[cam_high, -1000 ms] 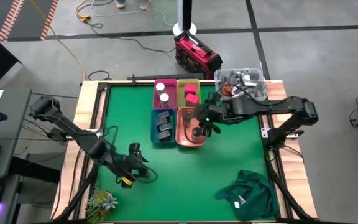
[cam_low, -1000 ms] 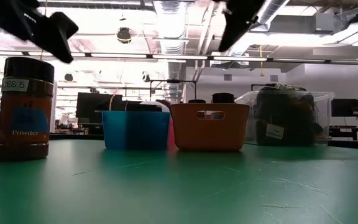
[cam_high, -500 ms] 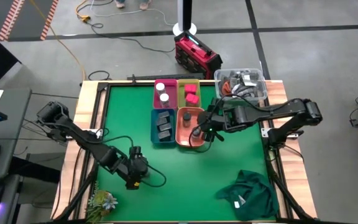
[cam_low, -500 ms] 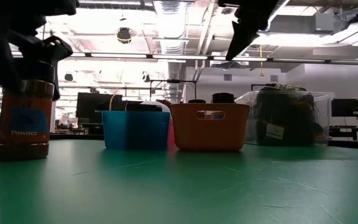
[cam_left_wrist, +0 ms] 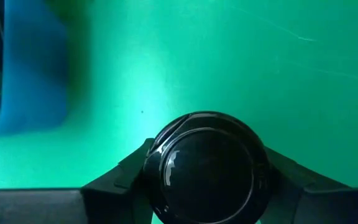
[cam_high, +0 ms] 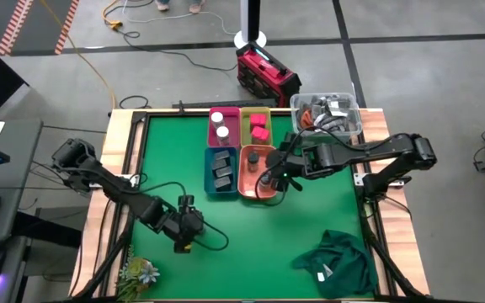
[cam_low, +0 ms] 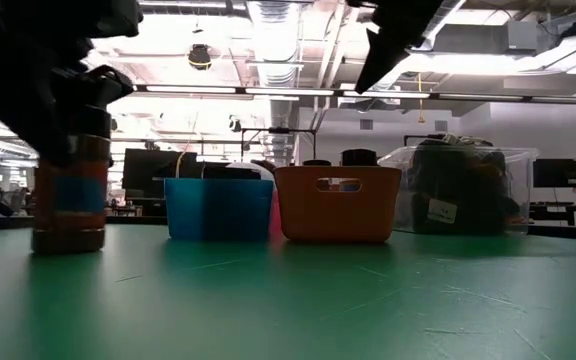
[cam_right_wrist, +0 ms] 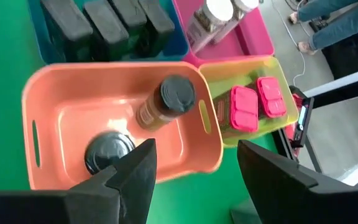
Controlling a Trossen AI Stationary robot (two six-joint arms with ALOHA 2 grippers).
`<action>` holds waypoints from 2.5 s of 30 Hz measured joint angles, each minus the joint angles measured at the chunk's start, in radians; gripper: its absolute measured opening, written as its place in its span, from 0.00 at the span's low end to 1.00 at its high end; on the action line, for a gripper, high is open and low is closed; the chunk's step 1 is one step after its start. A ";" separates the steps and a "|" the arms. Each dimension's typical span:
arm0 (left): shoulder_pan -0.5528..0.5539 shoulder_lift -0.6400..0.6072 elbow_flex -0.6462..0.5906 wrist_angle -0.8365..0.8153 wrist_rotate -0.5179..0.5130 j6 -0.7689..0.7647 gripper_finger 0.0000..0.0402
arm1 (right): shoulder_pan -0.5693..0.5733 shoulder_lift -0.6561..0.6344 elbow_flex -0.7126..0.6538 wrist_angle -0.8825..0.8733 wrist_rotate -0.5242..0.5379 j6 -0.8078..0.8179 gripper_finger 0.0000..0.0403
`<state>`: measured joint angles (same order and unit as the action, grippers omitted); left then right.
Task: Sort spices by type
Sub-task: Put the black seasoning bottle into the orange tray, then return to Home Position
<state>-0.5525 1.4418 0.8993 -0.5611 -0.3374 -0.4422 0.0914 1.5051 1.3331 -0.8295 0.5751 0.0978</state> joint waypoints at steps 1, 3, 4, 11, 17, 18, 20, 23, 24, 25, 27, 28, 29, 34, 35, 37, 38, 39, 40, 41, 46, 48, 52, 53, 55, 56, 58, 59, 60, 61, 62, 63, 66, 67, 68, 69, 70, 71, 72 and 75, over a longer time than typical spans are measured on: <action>0.010 0.000 0.000 0.009 0.001 0.016 0.49 | 0.000 0.000 -0.004 0.018 0.000 0.000 0.65; 0.032 -0.001 0.000 0.048 0.003 0.058 0.49 | 0.000 0.000 -0.016 0.033 0.000 0.003 0.65; 0.046 -0.002 0.000 0.073 0.016 0.085 0.49 | 0.000 0.001 -0.018 0.026 0.000 0.008 0.65; 0.183 -0.002 0.073 0.167 0.113 0.311 0.50 | 0.000 0.000 -0.048 -0.045 0.000 0.075 0.65; 0.311 -0.002 0.172 0.169 0.194 0.467 0.51 | 0.029 0.000 -0.048 -0.142 0.074 0.127 0.65; 0.330 -0.002 0.186 0.170 0.197 0.491 0.51 | 0.038 0.000 -0.048 -0.158 0.104 0.133 0.65; 0.372 -0.002 0.208 0.194 0.199 0.532 0.52 | 0.055 0.000 -0.048 -0.183 0.160 0.144 0.65; 0.440 -0.003 0.218 0.265 0.201 0.560 0.52 | 0.076 0.000 -0.048 -0.203 0.221 0.167 0.65; 0.465 -0.003 0.218 0.283 0.210 0.564 0.52 | 0.081 0.000 -0.048 -0.208 0.236 0.173 0.65; 0.490 -0.001 0.218 0.293 0.230 0.565 0.52 | 0.086 0.000 -0.048 -0.210 0.242 0.175 0.65; 0.538 -0.001 0.218 0.307 0.281 0.566 0.52 | 0.094 0.000 -0.048 -0.210 0.243 0.175 0.65; 0.558 0.000 0.217 0.315 0.302 0.565 0.52 | 0.096 0.000 -0.048 -0.210 0.243 0.175 0.65; 0.577 0.000 0.217 0.328 0.320 0.564 0.52 | 0.099 0.000 -0.048 -0.210 0.243 0.174 0.65; 0.635 0.000 0.217 0.405 0.415 0.560 0.52 | 0.098 0.000 -0.047 -0.223 0.246 0.159 0.65; 0.639 0.000 0.217 0.408 0.430 0.561 0.52 | 0.094 0.000 -0.047 -0.230 0.246 0.159 0.65; 0.645 0.010 0.217 0.410 0.439 0.568 0.52 | 0.084 0.000 -0.047 -0.242 0.247 0.159 0.65; 0.646 0.021 0.217 0.419 0.441 0.570 0.52 | 0.081 0.000 -0.047 -0.245 0.247 0.159 0.65; 0.648 0.032 0.217 0.419 0.441 0.571 0.51 | 0.078 -0.001 -0.047 -0.244 0.247 0.157 0.65; 0.648 0.046 0.216 0.414 0.441 0.573 0.51 | 0.075 -0.004 -0.047 -0.244 0.247 0.155 0.65; 0.649 0.067 0.216 0.417 0.441 0.574 0.51 | 0.074 -0.007 -0.047 -0.243 0.247 0.154 0.65; 0.652 0.191 0.283 0.366 0.407 0.605 0.51 | 0.072 -0.018 -0.046 -0.238 0.266 0.154 0.65; 0.656 0.236 0.322 0.350 0.394 0.620 0.51 | 0.076 -0.023 -0.046 -0.239 0.265 0.156 0.65; 0.672 0.297 0.402 0.279 0.392 0.627 0.51 | 0.092 -0.030 -0.046 -0.245 0.266 0.162 0.65; 0.677 0.309 0.416 0.254 0.392 0.628 0.51 | 0.096 -0.030 -0.046 -0.245 0.265 0.163 0.65; 0.684 0.330 0.429 0.223 0.392 0.628 0.51 | 0.104 -0.030 -0.046 -0.245 0.265 0.163 0.65; 0.687 0.338 0.431 0.218 0.393 0.625 0.51 | 0.107 -0.030 -0.046 -0.244 0.265 0.163 0.65; 0.690 0.343 0.431 0.213 0.393 0.624 0.51 | 0.111 -0.030 -0.046 -0.244 0.265 0.163 0.65; 0.690 0.343 0.431 0.204 0.393 0.623 0.51 | 0.111 -0.030 -0.046 -0.243 0.265 0.164 0.65; 0.690 0.343 0.431 0.203 0.393 0.621 0.52 | 0.111 -0.030 -0.046 -0.242 0.265 0.164 0.65; 0.690 0.343 0.432 0.205 0.393 0.621 0.52 | 0.111 -0.030 -0.046 -0.239 0.265 0.164 0.65; 0.690 0.343 0.432 0.206 0.393 0.620 0.53 | 0.111 -0.030 -0.046 -0.237 0.265 0.164 0.65; 0.690 0.343 0.432 0.206 0.393 0.619 0.53 | 0.111 -0.030 -0.046 -0.235 0.265 0.164 0.65; 0.690 0.343 0.432 0.209 0.392 0.616 0.56 | 0.111 -0.030 -0.046 -0.229 0.264 0.167 0.65; 0.690 0.343 0.432 0.207 0.393 0.618 0.56 | 0.111 -0.030 -0.046 -0.229 0.262 0.171 0.65; 0.690 0.343 0.432 0.204 0.393 0.621 0.57 | 0.111 -0.030 -0.046 -0.230 0.261 0.175 0.65; 0.689 0.343 0.432 0.204 0.392 0.621 0.58 | 0.111 -0.029 -0.046 -0.232 0.260 0.181 0.65; 0.688 0.343 0.432 0.204 0.392 0.621 0.59 | 0.111 -0.029 -0.046 -0.233 0.260 0.183 0.65; 0.687 0.343 0.432 0.204 0.392 0.620 0.60 | 0.112 -0.029 -0.046 -0.233 0.260 0.183 0.65; 0.687 0.343 0.432 0.204 0.393 0.618 0.61 | 0.112 -0.029 -0.046 -0.233 0.260 0.183 0.65; 0.687 0.343 0.432 0.199 0.393 0.616 0.62 | 0.112 -0.029 -0.046 -0.234 0.260 0.183 0.65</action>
<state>0.1349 1.7847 1.3315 -0.3623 0.0551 0.1741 0.2031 1.4757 1.2869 -1.0634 0.8349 0.2813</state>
